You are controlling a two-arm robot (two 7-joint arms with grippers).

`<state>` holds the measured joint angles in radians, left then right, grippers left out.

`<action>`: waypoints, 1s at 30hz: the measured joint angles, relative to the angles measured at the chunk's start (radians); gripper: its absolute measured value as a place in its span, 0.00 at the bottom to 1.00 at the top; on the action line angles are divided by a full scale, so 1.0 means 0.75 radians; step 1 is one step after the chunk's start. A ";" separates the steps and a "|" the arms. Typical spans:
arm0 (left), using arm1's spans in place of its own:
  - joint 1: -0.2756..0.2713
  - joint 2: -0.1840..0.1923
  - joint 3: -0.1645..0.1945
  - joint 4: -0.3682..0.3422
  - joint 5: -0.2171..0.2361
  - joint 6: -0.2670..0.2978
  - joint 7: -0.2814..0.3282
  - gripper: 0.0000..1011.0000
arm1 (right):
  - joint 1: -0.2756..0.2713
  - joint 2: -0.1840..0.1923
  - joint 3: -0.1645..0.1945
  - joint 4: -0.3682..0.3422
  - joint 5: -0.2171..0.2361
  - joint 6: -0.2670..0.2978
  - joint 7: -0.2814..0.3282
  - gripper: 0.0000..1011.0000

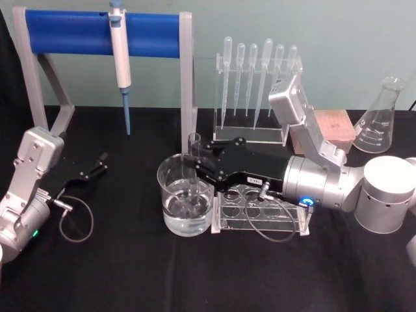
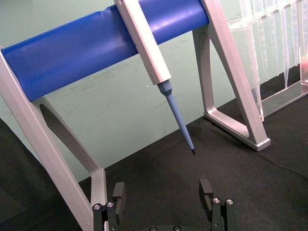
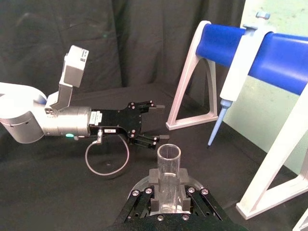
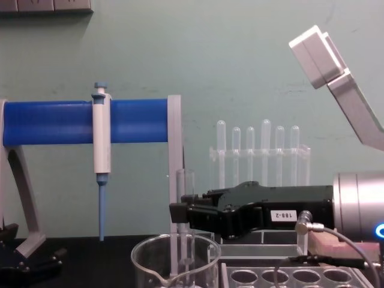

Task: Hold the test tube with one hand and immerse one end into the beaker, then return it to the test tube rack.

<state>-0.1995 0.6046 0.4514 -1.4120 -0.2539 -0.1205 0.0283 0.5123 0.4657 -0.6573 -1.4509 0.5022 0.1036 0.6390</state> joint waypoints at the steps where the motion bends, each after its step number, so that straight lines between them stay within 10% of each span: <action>1: 0.000 0.000 0.000 0.000 0.000 0.000 0.000 0.99 | -0.002 0.000 0.000 0.000 -0.001 0.000 0.001 0.24; 30: 0.000 0.000 0.000 0.000 0.000 0.000 0.000 0.99 | -0.031 -0.020 0.001 0.005 -0.038 -0.022 0.012 0.24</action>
<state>-0.1995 0.6047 0.4513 -1.4120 -0.2539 -0.1206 0.0283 0.4888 0.4504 -0.6567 -1.4468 0.4740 0.0870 0.6476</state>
